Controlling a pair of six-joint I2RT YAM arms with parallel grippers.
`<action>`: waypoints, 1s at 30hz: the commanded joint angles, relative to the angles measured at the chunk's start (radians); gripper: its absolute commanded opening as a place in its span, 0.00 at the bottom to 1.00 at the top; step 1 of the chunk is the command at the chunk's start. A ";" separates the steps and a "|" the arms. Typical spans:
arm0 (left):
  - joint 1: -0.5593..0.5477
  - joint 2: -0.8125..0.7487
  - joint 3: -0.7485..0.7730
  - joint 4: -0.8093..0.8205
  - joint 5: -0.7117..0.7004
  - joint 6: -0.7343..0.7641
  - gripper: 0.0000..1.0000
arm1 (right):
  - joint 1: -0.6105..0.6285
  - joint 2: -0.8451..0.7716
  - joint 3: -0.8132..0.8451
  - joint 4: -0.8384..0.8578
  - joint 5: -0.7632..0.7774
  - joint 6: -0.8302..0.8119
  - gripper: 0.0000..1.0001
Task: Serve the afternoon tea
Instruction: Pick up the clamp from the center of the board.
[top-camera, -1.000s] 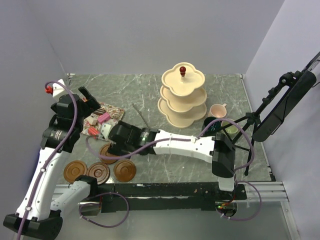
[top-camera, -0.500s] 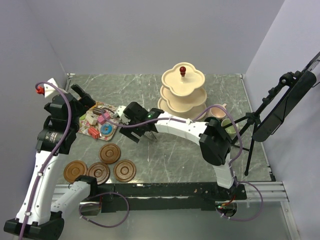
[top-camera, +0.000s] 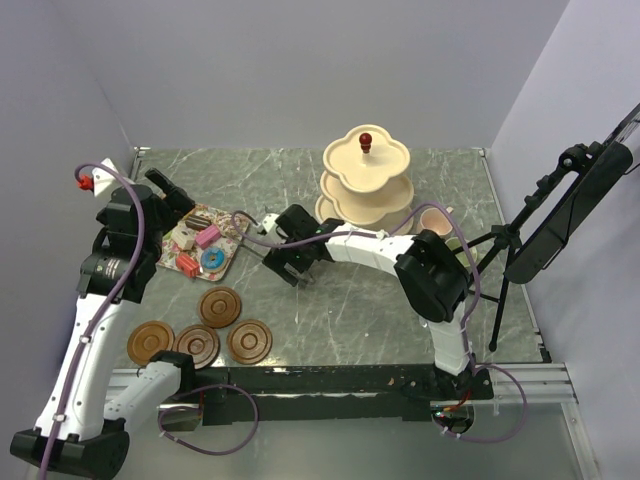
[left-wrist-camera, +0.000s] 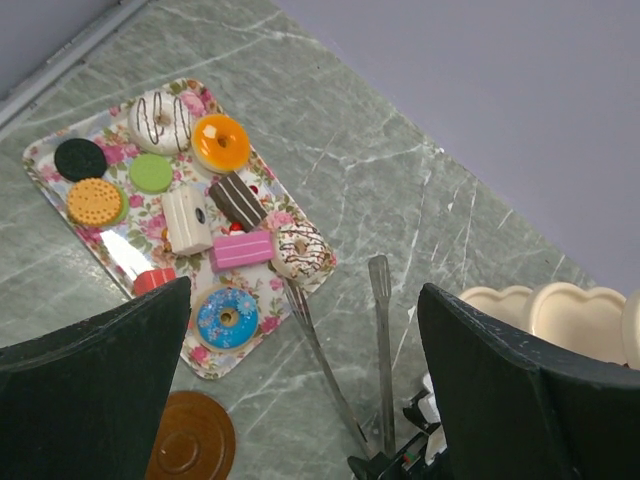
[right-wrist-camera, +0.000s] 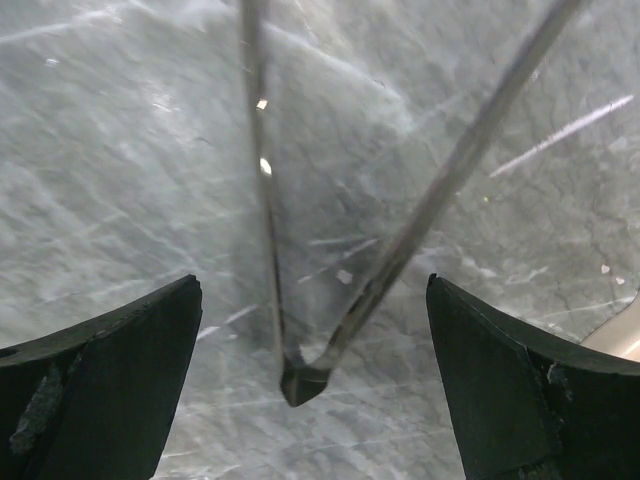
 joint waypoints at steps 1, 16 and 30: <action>0.007 0.021 -0.003 0.052 0.041 -0.034 1.00 | -0.031 -0.065 -0.026 0.087 -0.045 -0.004 1.00; 0.011 0.087 0.031 0.036 0.105 -0.012 1.00 | -0.037 -0.010 -0.080 0.156 -0.041 -0.014 0.89; 0.022 0.113 0.063 -0.013 0.156 0.021 1.00 | 0.015 0.023 -0.101 0.200 0.055 0.034 0.69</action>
